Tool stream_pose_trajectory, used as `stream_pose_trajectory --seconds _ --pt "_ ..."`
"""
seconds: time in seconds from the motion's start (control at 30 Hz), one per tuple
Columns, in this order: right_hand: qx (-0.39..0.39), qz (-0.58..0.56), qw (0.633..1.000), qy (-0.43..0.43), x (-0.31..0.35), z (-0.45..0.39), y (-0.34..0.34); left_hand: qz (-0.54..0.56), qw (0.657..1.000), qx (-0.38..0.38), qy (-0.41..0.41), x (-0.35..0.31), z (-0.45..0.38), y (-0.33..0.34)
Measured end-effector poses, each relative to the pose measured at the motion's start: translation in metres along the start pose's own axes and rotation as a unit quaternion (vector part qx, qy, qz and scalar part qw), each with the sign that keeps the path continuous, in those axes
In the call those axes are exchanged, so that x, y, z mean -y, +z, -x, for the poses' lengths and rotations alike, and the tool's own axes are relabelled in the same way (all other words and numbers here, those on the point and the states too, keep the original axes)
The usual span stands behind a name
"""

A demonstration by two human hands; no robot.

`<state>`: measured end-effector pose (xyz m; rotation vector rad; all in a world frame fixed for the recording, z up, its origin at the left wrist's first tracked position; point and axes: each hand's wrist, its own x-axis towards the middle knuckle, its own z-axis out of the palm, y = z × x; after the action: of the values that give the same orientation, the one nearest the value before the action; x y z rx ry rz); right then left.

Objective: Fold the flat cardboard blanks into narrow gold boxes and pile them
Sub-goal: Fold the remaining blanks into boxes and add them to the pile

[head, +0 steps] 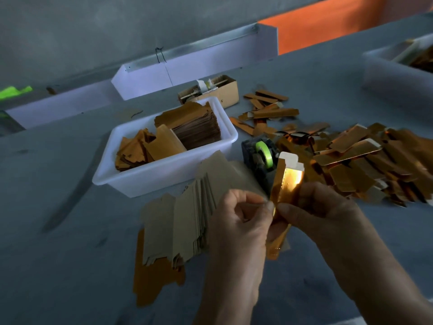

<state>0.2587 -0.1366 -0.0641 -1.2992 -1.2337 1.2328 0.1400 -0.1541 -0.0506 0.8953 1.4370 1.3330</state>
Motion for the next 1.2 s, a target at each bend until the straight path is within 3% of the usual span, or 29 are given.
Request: stream_pose_trajectory --seconds 0.23,0.33,0.43,0.5,0.6,0.7,0.8,0.93,1.13,1.2 --pt "0.019 -0.084 0.996 0.004 -0.001 -0.005 0.002 0.065 0.996 0.051 -0.045 -0.006 -0.003 -0.003" --pt "-0.001 -0.067 0.998 -0.008 -0.005 -0.007 0.005 -0.072 0.996 0.046 -0.010 -0.007 -0.004 -0.004" --pt "-0.010 -0.052 0.999 -0.011 -0.003 -0.009 0.005 -0.217 0.975 0.031 0.031 -0.005 0.001 -0.001" --pt "-0.023 -0.043 0.999 -0.018 0.000 -0.015 -0.001 -0.298 0.946 -0.041 0.121 -0.001 0.003 -0.002" --pt "-0.103 0.089 0.989 -0.064 0.004 -0.039 -0.025 -0.432 0.855 -0.164 0.236 -0.003 0.000 -0.013" --pt "-0.206 0.234 0.943 -0.117 0.009 -0.065 -0.047 -0.536 0.814 -0.175 0.142 -0.002 -0.009 -0.034" --pt "-0.238 0.329 0.908 -0.106 0.003 -0.090 -0.058 -0.551 0.821 -0.139 0.052 0.002 -0.014 -0.048" --pt "-0.272 0.380 0.881 -0.071 -0.009 -0.100 -0.058 -0.560 0.813 -0.149 0.063 0.009 -0.022 -0.057" --pt "-0.326 0.386 0.826 -0.249 -0.023 -0.065 -0.028 -0.524 0.834 -0.155 0.074 0.008 -0.029 -0.074" --pt "-0.298 0.372 0.837 -0.267 -0.023 -0.056 -0.018 -0.530 0.829 -0.161 0.080 0.007 -0.030 -0.073"
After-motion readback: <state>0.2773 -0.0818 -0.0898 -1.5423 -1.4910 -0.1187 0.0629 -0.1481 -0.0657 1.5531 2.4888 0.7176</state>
